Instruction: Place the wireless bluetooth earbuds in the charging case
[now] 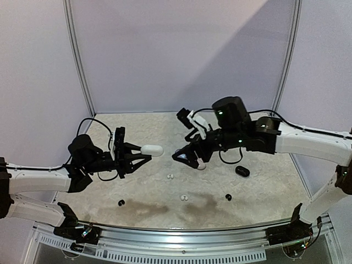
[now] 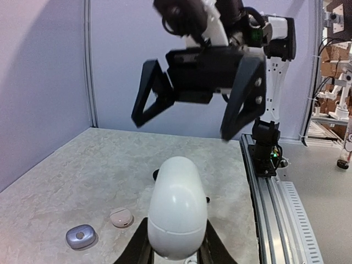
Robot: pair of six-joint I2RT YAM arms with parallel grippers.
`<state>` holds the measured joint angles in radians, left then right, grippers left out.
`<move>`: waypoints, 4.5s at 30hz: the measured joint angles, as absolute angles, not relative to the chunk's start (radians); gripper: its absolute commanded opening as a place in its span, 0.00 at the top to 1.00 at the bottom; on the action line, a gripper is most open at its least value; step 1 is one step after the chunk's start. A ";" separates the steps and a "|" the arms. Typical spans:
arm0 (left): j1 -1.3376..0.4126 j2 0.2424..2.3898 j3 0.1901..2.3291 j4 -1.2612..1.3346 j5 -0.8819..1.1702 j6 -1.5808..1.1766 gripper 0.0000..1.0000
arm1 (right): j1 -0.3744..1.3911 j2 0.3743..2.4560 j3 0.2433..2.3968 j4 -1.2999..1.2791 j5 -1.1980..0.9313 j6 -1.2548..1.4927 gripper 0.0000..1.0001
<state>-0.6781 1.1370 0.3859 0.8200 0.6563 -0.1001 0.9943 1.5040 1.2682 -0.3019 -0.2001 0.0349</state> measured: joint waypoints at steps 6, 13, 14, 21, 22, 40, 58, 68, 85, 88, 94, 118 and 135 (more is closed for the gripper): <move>-0.678 1.139 0.385 0.836 0.704 -0.096 1.00 | 1.016 1.407 1.216 -0.115 -0.249 -0.083 0.01; -0.678 1.140 0.385 0.855 0.775 -0.065 1.00 | 1.052 1.583 1.324 -0.120 -0.264 -0.226 0.01; -0.678 1.139 0.385 0.854 0.782 -0.057 1.00 | 1.052 1.601 1.329 -0.125 -0.266 -0.239 0.02; -0.678 1.141 0.385 0.838 0.817 0.025 1.00 | 1.055 1.627 1.335 -0.142 -0.265 -0.287 0.04; -0.678 1.142 0.385 0.837 0.820 0.038 1.00 | 1.055 1.628 1.337 -0.149 -0.264 -0.287 0.05; -0.676 1.147 0.415 0.735 0.824 0.308 1.00 | 1.022 1.645 1.361 -0.210 -0.350 -0.219 0.07; -0.676 1.160 0.416 0.696 0.834 0.441 1.00 | 0.987 1.658 1.366 -0.177 -0.367 -0.159 0.08; -0.675 1.167 0.416 0.721 0.840 0.339 1.00 | 0.985 1.685 1.418 -0.211 -0.402 -0.163 0.07; -0.674 1.178 0.416 0.722 0.865 0.223 1.00 | 0.972 1.692 1.440 -0.209 -0.496 -0.162 0.04; -0.674 1.178 0.416 0.722 0.865 0.213 1.00 | 0.972 1.692 1.451 -0.206 -0.505 -0.161 0.03; -0.674 1.178 0.411 0.736 0.863 0.172 1.00 | 0.972 1.690 1.454 -0.201 -0.505 -0.152 0.03; -0.652 1.151 0.385 0.772 0.785 -0.066 1.00 | 0.874 1.664 1.478 -0.194 -0.434 0.028 0.30; -0.555 1.004 0.323 0.712 0.802 -0.064 1.00 | 0.831 2.083 1.783 -0.497 -0.235 0.106 0.62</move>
<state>-0.5549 1.0039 0.3225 0.7120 0.8017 -0.0635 0.8307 2.0834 1.7828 -0.4973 -0.2352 0.1062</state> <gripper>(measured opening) 0.233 0.384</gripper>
